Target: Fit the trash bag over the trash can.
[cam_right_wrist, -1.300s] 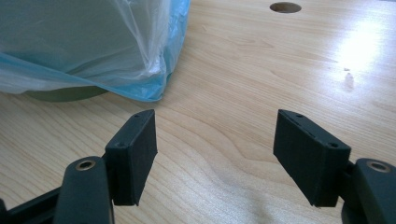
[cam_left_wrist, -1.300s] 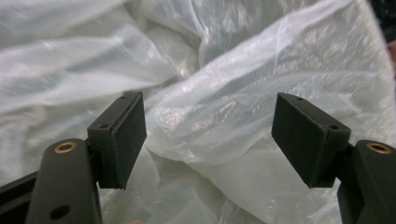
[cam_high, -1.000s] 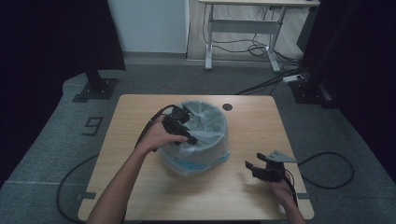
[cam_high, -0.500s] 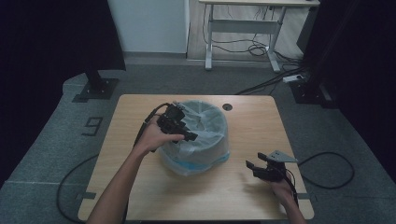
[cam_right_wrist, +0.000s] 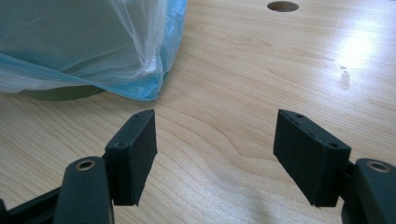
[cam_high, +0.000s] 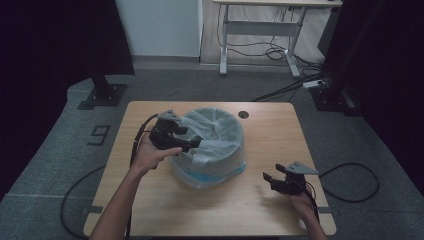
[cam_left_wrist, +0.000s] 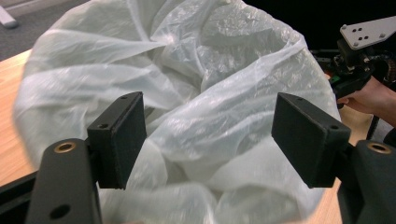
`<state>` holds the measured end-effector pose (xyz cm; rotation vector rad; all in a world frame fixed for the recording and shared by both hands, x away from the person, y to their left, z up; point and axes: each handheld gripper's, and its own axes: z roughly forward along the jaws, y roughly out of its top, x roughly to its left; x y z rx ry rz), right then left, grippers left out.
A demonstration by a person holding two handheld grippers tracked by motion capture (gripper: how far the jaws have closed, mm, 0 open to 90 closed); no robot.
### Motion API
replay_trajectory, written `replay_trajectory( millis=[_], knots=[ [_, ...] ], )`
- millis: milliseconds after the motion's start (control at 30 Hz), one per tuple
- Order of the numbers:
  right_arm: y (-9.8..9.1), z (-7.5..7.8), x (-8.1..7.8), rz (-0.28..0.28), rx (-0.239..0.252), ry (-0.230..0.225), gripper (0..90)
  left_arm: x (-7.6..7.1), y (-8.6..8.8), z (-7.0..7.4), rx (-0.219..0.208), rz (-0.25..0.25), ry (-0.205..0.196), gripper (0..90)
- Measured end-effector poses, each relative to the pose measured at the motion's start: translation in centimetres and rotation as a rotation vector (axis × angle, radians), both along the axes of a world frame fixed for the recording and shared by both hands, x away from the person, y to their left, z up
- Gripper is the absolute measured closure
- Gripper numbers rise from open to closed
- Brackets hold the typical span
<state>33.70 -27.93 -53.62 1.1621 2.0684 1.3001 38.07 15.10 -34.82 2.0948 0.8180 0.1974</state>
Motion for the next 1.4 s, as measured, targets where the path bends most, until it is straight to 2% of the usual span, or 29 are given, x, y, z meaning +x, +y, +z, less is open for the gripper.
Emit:
replay_trajectory(
  millis=[167,367,533,633,700,933,1133,1400],
  knots=[
    [0.0,-0.1,0.0,0.0,-0.001,-0.001,29.3,-1.7,2.4,-0.6,-0.046,0.033,-0.033,26.3],
    [0.1,-0.1,0.0,0.002,-0.004,-0.001,29.4,-3.8,5.5,-2.0,-0.097,0.07,-0.051,26.5],
    [0.3,-0.4,0.0,0.003,-0.015,0.007,29.4,-5.3,7.6,-3.7,-0.086,0.103,-0.055,26.5],
    [0.5,-0.5,0.1,0.005,-0.018,0.01,29.4,-6.2,8.5,-4.8,-0.054,0.13,-0.064,26.4],
    [0.6,-0.6,0.1,0.006,-0.025,0.014,29.4,-6.7,9.0,-5.5,-0.031,0.145,-0.065,26.4],
    [0.8,-1.0,0.1,0.009,-0.043,0.023,29.3,-7.9,10.0,-7.9,-0.006,0.168,-0.048,26.2],
    [0.8,-1.2,0.2,0.005,-0.049,0.029,29.4,-8.2,10.8,-10.1,-0.035,0.187,-0.01,26.4],
    [0.7,-1.3,0.2,0.005,-0.054,0.033,29.4,-8.2,11.0,-11.8,-0.032,0.194,0.022,26.4]
  ],
)
